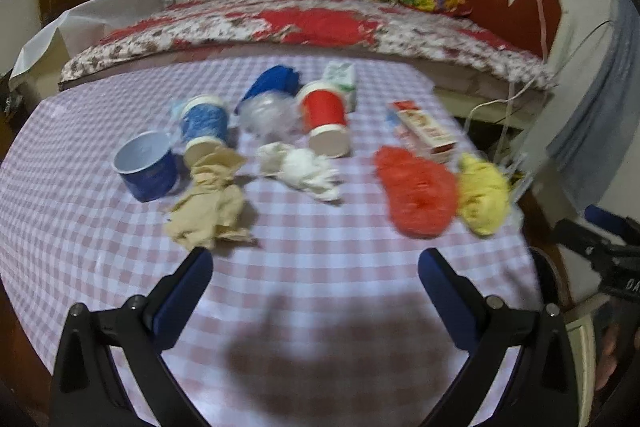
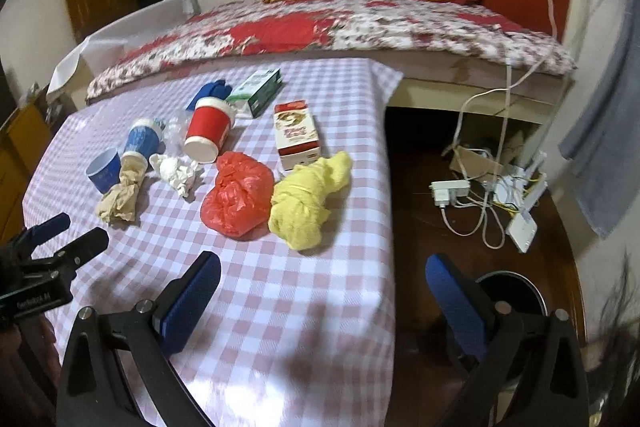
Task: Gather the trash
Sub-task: 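Grasp the beige cloth with the left tool while the right tool grasps the yellow cloth, then carry both cloths over the black bin and open both tools to drop them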
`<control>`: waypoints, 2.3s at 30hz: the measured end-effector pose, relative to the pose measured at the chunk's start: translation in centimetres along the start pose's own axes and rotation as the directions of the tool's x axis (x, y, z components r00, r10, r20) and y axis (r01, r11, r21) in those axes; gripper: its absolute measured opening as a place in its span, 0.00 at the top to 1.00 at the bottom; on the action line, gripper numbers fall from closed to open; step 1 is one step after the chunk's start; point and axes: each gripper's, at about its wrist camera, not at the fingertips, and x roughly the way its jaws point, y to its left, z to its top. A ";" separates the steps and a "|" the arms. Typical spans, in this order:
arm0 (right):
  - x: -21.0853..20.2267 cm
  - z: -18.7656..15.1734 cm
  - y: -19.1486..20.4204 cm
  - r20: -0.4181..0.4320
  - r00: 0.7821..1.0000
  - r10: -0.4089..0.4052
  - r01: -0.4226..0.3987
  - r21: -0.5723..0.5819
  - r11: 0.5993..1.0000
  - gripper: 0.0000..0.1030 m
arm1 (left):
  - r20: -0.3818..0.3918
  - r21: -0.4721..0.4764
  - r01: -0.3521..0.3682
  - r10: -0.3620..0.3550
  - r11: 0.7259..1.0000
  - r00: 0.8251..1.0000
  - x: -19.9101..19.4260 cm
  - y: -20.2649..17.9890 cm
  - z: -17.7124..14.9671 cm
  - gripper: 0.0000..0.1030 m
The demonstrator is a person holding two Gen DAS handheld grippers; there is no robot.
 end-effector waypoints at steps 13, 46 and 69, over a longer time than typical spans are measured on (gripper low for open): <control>8.3 2.4 0.6 -0.107 0.994 0.013 -0.014 -0.006 1.000 0.17 | -0.108 -0.089 -0.097 0.087 0.991 0.990 6.9 6.6 1.3 0.11; 1.8 -0.3 -5.3 0.011 1.000 0.023 -0.024 0.119 0.993 0.63 | -0.048 0.065 0.153 -0.150 0.986 0.987 2.5 -2.5 2.9 0.84; -5.5 -11.0 -24.5 -0.011 0.981 -0.196 0.188 0.337 0.923 0.63 | -0.294 0.398 0.503 -0.413 0.767 0.862 2.4 -29.7 -1.3 0.84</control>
